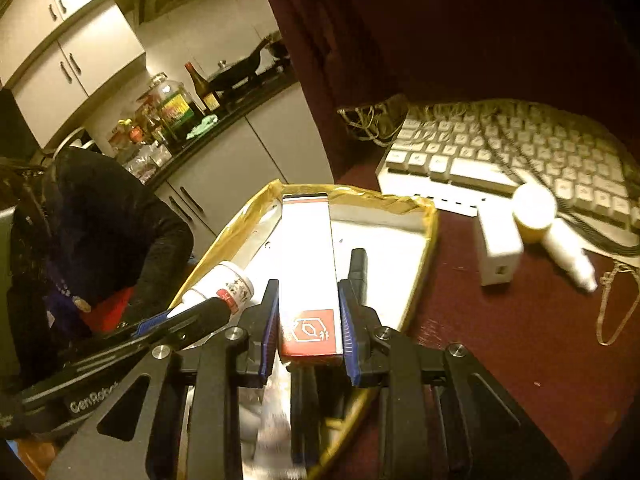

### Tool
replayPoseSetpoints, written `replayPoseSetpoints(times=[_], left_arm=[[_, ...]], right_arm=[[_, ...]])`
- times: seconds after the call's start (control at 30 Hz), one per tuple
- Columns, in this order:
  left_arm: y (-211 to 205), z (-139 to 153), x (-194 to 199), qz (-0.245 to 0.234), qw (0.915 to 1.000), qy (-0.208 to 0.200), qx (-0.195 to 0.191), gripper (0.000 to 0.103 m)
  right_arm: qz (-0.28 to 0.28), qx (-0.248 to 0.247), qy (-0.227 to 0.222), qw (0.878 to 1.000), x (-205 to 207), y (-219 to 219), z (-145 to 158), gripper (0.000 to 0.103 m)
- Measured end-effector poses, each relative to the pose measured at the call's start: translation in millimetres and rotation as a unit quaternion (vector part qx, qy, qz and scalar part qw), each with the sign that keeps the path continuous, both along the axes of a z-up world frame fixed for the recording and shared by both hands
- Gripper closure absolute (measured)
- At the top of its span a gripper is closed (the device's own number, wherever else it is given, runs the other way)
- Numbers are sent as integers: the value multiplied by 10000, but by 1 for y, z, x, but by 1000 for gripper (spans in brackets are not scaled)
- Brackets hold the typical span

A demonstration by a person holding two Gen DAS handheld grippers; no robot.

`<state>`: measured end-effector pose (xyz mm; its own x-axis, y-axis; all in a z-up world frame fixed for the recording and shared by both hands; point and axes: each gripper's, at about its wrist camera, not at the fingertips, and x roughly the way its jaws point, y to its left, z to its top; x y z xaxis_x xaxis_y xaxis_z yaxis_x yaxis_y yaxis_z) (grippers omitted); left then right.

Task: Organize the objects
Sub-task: 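Carry the pill bottle into the tray with the left tool while the right tool drops the boxed tube there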

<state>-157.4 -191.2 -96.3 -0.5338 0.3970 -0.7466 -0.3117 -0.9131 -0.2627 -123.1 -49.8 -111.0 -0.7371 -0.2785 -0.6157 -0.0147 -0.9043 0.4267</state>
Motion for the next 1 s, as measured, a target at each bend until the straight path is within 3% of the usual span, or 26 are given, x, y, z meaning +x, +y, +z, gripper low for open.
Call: replayPoseSetpoints(times=[0.27,0.53,0.6,0.67,0.77,0.87,1.0], left_arm=[[-13,-18,-19,238,9995,-176,-114,73],[-14,-27,-22,283,9992,-219,-177,73],[-15,-28,-21,315,9991,-237,-156,73],[-17,-25,-19,307,9994,-149,-52,72],[-19,-19,-15,418,9991,3,0,58],[-23,-11,-8,543,9982,198,166,43],[-14,-1,4,418,9982,385,174,41]], right_arm=[[55,221,-297,9993,-22,-15,-19,78],[26,204,-260,9994,-22,-14,-25,78],[36,166,-189,9997,-20,-13,-22,75],[-98,297,-71,9995,-15,-11,-14,64],[-239,348,68,9991,-4,0,-2,48],[-251,397,74,9989,9,18,7,46],[-167,697,-57,9974,23,46,11,46]])
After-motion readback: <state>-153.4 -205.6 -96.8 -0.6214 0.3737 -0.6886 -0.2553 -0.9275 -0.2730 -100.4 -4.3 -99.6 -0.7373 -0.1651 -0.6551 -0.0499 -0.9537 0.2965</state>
